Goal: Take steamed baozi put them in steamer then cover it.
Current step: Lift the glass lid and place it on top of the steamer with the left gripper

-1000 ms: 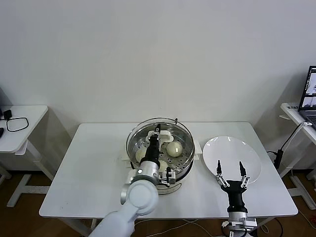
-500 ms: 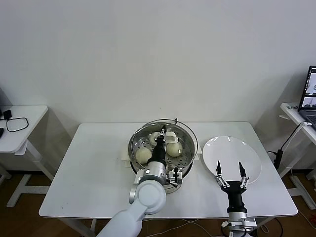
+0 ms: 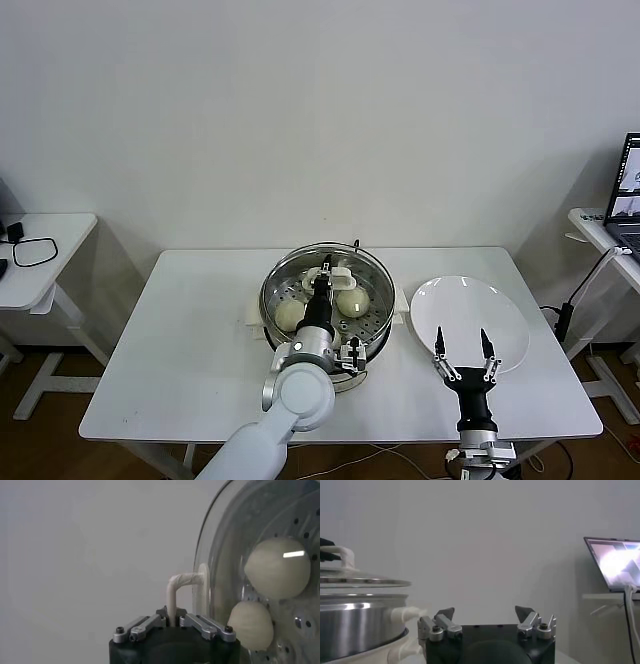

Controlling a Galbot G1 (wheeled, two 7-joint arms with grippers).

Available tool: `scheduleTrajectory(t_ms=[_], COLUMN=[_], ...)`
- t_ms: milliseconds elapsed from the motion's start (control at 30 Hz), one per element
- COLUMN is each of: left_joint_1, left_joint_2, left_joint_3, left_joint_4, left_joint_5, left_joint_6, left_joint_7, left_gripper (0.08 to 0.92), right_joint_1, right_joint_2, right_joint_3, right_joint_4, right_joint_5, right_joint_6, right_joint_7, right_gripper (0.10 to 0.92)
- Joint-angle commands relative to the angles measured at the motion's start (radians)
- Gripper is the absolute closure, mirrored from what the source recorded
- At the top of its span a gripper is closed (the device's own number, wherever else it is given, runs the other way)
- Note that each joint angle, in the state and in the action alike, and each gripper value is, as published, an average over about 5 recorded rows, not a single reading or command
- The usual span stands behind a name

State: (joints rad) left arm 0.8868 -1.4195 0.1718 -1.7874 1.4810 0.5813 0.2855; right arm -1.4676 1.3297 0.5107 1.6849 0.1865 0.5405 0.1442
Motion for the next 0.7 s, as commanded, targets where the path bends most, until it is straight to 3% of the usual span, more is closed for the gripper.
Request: scheduleTrajectory(t_ms=[33,700], left_joint_1=[0.004,0.022], left_joint_2=[-0.008,-0.004], left_joint_3=[-0.001,-0.019], left_joint_4=[0.013,0.016], left_joint_5=[0.006,0.009], left_joint_6=[-0.005,-0.02], left_joint_7=[-0.006,-0.012], left_gripper=[0.807,0.807], right_joint_1=[0.002,0.009], right_joint_2=[0.001,0.006], right_joint_3=[-0.004,-0.004], right_joint_4=[-0.002,-0.009], right_joint_5=[-0.001,-0.005], right_joint_6=[0.0,0.001], right_joint_7=[-0.001,-0.007], right_gripper=[0.203,0.203])
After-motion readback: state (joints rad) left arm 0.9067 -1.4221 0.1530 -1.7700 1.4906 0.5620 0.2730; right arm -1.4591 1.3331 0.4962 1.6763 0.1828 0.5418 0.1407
